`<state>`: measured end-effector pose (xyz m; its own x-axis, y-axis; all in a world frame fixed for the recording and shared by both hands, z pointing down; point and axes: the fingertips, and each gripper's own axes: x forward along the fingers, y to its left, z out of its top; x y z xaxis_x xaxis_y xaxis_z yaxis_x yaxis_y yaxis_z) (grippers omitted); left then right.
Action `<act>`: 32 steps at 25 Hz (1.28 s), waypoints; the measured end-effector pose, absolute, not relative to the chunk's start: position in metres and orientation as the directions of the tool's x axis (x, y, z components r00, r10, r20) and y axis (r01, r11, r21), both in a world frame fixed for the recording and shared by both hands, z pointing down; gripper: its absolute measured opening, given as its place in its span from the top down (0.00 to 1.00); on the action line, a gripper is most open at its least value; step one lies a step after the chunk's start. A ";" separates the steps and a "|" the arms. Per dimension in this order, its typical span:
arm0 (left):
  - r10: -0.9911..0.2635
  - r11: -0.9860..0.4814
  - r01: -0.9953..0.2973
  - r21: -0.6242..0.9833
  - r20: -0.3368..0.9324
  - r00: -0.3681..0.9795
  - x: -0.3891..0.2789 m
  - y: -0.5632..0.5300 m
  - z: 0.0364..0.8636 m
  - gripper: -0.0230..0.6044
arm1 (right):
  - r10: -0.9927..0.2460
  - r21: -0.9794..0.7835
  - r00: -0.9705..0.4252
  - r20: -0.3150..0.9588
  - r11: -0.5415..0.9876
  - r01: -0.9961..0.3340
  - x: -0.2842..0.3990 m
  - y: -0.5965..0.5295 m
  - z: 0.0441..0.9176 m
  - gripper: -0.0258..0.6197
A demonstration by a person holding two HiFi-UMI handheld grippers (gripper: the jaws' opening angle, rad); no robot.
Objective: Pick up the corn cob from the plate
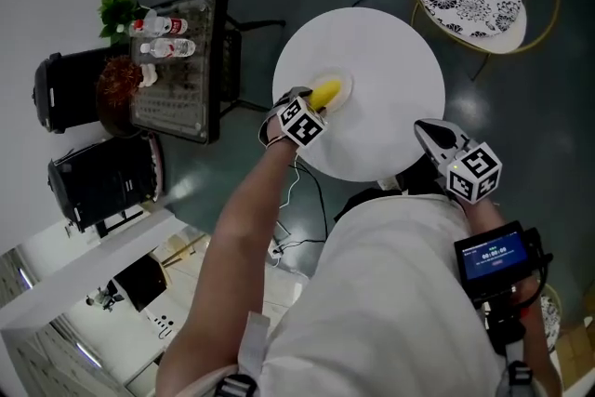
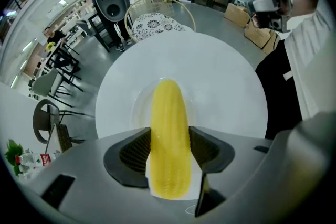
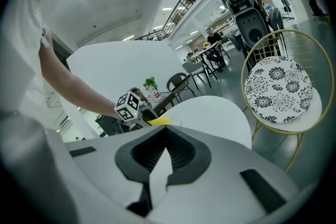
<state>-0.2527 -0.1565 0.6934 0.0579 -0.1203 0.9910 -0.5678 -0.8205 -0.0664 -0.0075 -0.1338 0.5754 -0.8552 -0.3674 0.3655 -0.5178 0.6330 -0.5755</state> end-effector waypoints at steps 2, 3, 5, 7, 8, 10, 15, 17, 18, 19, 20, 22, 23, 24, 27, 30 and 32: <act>-0.129 -0.799 -0.599 -0.057 0.989 0.078 -0.249 -0.154 0.688 0.61 | -0.367 -0.571 -0.858 0.359 0.641 -0.513 -0.009 -0.136 0.573 0.95; -0.130 -0.788 -0.614 -0.050 0.988 0.087 -0.246 -0.151 0.686 0.61 | -0.367 -0.569 -0.859 0.356 0.644 -0.511 -0.009 -0.136 0.573 0.95; -0.137 -0.762 -0.647 -0.032 0.984 0.113 -0.239 -0.143 0.681 0.61 | -0.364 -0.564 -0.863 0.350 0.653 -0.505 -0.008 -0.133 0.573 0.95; -0.150 -0.730 -0.683 -0.010 0.978 0.146 -0.232 -0.135 0.676 0.61 | -0.359 -0.557 -0.867 0.345 0.665 -0.497 -0.008 -0.132 0.572 0.95; -0.155 -0.715 -0.699 0.002 0.975 0.162 -0.228 -0.132 0.674 0.61 | -0.358 -0.555 -0.869 0.342 0.669 -0.494 -0.008 -0.133 0.572 0.95; -0.162 -0.691 -0.722 0.027 0.968 0.191 -0.221 -0.127 0.671 0.61 | -0.357 -0.552 -0.871 0.337 0.674 -0.490 -0.008 -0.136 0.571 0.95; -0.166 -0.674 -0.735 0.070 0.955 0.244 -0.220 -0.085 0.651 0.61 | -0.361 -0.539 -0.868 0.340 0.682 -0.494 -0.029 -0.108 0.552 0.95; -0.165 -0.667 -0.740 0.085 0.952 0.259 -0.216 -0.074 0.648 0.61 | -0.360 -0.540 -0.868 0.341 0.682 -0.494 -0.033 -0.101 0.548 0.95; -0.165 -0.664 -0.742 0.089 0.951 0.261 -0.212 -0.071 0.649 0.61 | -0.359 -0.541 -0.869 0.342 0.681 -0.494 -0.032 -0.100 0.549 0.95; -0.166 -0.662 -0.744 0.089 0.951 0.261 -0.209 -0.070 0.651 0.61 | -0.358 -0.542 -0.868 0.342 0.679 -0.494 -0.031 -0.099 0.551 0.95; -0.166 -0.660 -0.746 0.088 0.952 0.259 -0.206 -0.069 0.654 0.61 | -0.358 -0.543 -0.868 0.344 0.678 -0.495 -0.030 -0.099 0.553 0.95; -0.161 -0.652 -0.752 0.096 0.952 0.261 -0.202 -0.067 0.661 0.61 | -0.358 -0.545 -0.866 0.348 0.675 -0.498 -0.029 -0.098 0.556 0.95; -0.159 -0.649 -0.754 0.102 0.951 0.266 -0.200 -0.067 0.663 0.61 | -0.359 -0.545 -0.865 0.350 0.673 -0.500 -0.029 -0.097 0.557 0.95; -0.156 -0.649 -0.753 0.107 0.950 0.270 -0.198 -0.067 0.665 0.61 | -0.361 -0.546 -0.864 0.351 0.670 -0.502 -0.028 -0.096 0.558 0.95; -0.139 -0.651 -0.750 0.121 0.951 0.275 -0.191 -0.068 0.670 0.61 | -0.367 -0.551 -0.859 0.357 0.660 -0.511 -0.025 -0.096 0.560 0.95; -0.130 -0.630 -0.763 0.147 0.948 0.290 -0.184 -0.073 0.676 0.61 | -0.377 -0.558 -0.853 0.361 0.645 -0.522 -0.022 -0.096 0.562 0.95; -0.125 -0.617 -0.771 0.159 0.947 0.295 -0.181 -0.078 0.681 0.61 | -0.386 -0.565 -0.848 0.363 0.633 -0.529 -0.019 -0.096 0.563 0.95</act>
<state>-0.1808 -0.0780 0.6810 0.2952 -0.1247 0.9473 -0.7710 -0.6166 0.1591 -0.0189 -0.0959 0.5634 -0.8484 -0.3857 0.3625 -0.5292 0.6327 -0.5654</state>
